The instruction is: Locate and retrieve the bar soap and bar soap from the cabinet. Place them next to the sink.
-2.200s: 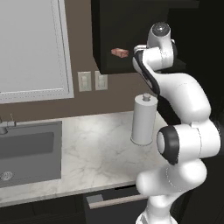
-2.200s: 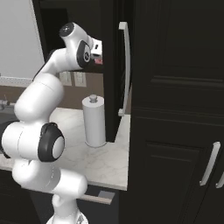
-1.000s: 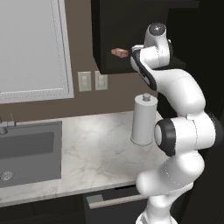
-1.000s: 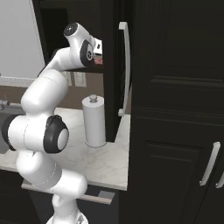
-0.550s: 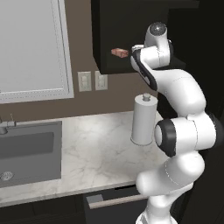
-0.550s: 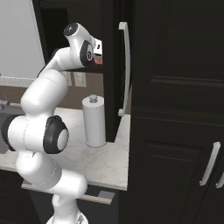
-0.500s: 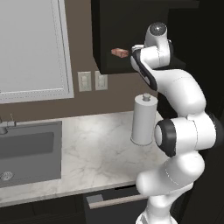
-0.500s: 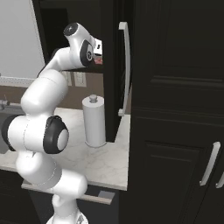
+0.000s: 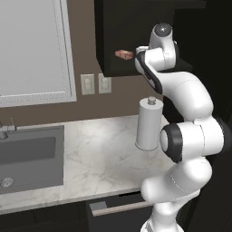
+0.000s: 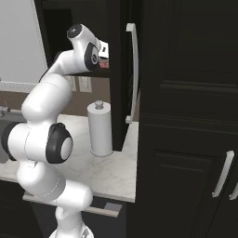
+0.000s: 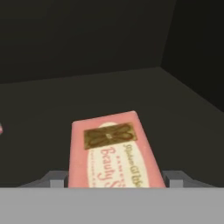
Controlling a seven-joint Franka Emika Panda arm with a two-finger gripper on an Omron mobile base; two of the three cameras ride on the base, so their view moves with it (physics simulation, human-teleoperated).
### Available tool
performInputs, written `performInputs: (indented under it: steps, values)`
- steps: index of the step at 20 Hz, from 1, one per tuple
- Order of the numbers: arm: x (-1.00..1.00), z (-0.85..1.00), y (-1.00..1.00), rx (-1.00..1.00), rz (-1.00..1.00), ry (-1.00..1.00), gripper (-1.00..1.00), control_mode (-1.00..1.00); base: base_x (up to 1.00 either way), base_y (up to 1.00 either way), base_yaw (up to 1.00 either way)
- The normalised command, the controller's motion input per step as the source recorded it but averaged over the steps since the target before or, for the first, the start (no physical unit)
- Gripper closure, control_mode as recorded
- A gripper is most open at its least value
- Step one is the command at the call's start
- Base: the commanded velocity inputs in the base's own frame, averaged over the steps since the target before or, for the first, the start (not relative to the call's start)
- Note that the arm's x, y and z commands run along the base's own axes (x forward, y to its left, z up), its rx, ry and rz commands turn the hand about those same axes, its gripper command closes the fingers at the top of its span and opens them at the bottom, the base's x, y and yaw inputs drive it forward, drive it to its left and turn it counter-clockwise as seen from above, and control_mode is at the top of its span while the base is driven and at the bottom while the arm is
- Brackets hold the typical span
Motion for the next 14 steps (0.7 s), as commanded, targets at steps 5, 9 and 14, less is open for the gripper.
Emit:
performInputs:
  steps: [5, 9, 14]
  values:
    - [-0.1, 0.03, 0.15, 0.0, -0.01, -0.03, 1.0, -1.0, 0.0, 0.0, 0.0]
    - [-0.2, 0.09, 0.09, 0.0, 0.0, -0.05, 1.0, -1.0, 0.0, 0.0, 0.0]
    - [-0.21, 0.12, 0.02, 0.0, 0.0, -0.02, 1.0, -1.0, 0.0, 0.0, 0.0]
